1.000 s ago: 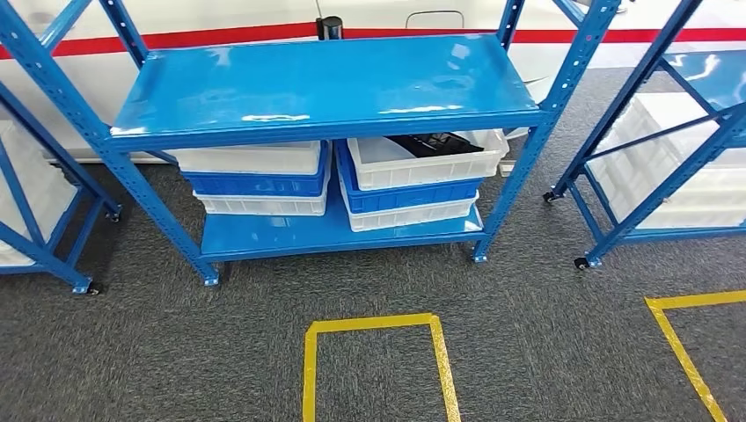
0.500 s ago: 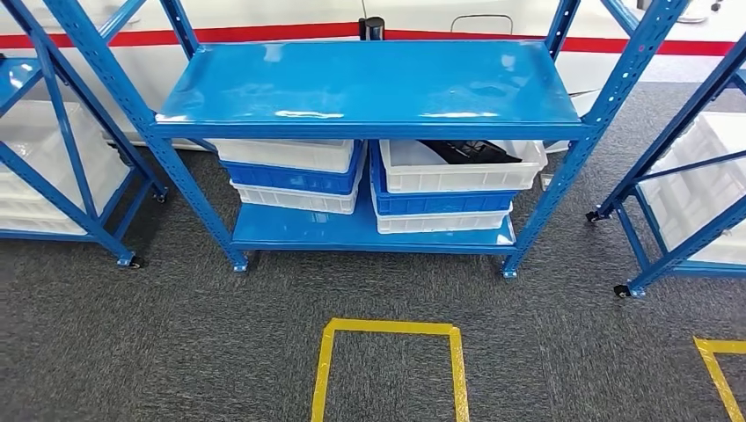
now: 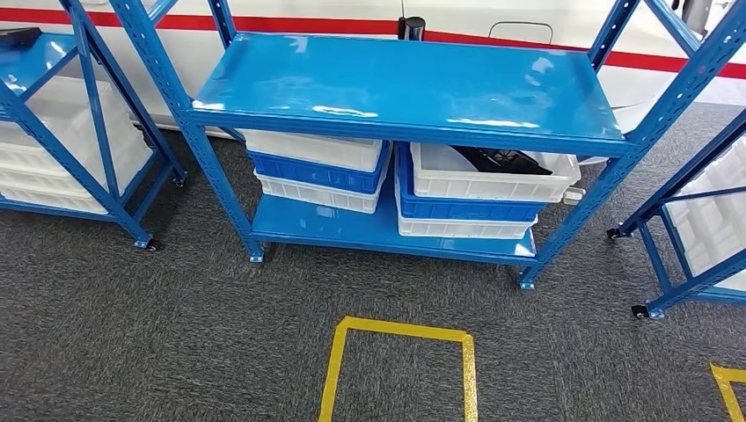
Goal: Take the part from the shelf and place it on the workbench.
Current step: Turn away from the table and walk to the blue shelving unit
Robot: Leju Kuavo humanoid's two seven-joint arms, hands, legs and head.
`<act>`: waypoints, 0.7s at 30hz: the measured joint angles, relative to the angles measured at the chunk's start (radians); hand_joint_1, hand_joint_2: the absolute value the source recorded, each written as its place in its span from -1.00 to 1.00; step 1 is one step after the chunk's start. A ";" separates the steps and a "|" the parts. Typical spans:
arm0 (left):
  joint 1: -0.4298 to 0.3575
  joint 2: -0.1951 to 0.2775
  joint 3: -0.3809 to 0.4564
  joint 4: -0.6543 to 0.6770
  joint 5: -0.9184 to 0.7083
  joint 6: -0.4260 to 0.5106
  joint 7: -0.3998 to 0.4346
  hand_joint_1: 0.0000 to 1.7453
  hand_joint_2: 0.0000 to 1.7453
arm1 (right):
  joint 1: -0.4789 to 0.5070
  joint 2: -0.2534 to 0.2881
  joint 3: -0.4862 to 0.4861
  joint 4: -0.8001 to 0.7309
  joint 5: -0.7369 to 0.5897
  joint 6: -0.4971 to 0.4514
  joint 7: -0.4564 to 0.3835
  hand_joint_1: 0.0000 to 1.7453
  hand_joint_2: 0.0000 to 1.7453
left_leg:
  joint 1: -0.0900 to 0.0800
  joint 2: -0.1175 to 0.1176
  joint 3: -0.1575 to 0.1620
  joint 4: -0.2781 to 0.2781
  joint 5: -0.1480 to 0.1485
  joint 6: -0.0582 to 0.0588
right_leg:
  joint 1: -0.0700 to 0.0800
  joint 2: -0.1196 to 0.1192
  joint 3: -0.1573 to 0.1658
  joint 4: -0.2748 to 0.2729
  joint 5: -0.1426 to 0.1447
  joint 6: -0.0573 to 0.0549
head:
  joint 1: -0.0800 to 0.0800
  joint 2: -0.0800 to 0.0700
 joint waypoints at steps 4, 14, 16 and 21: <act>0.000 0.006 0.000 0.000 0.004 -0.013 -0.025 -1.00 1.00 | 0.002 0.000 -0.025 0.000 -0.018 0.001 -0.007 -1.00 0.00 | 0.000 0.000 0.000 0.000 -0.002 0.004 | 0.000 0.000 0.004 -0.006 0.002 0.004 | 0.000 0.000; 0.001 0.056 0.019 0.000 0.038 -0.062 -0.102 -1.00 1.00 | 0.005 -0.008 -0.066 0.000 -0.033 0.015 -0.027 -1.00 -1.00 | 0.002 -0.001 0.002 0.000 -0.003 0.007 | -0.002 0.000 0.003 -0.008 0.003 0.006 | 0.000 0.000; 0.002 0.057 0.021 0.000 0.033 -0.064 -0.104 -1.00 1.00 | 0.005 -0.009 -0.069 0.000 -0.030 0.015 -0.027 -1.00 -1.00 | 0.003 -0.001 0.003 0.000 -0.003 0.007 | -0.001 0.000 0.003 -0.007 0.003 0.005 | -0.001 0.000; 0.005 0.060 0.014 0.000 -0.014 -0.061 -0.118 -1.00 1.00 | 0.007 -0.010 -0.071 0.000 -0.024 0.021 -0.027 -1.00 1.00 | 0.006 0.000 0.003 0.000 -0.003 0.006 | 0.001 0.000 0.003 -0.007 0.003 0.005 | -0.001 0.000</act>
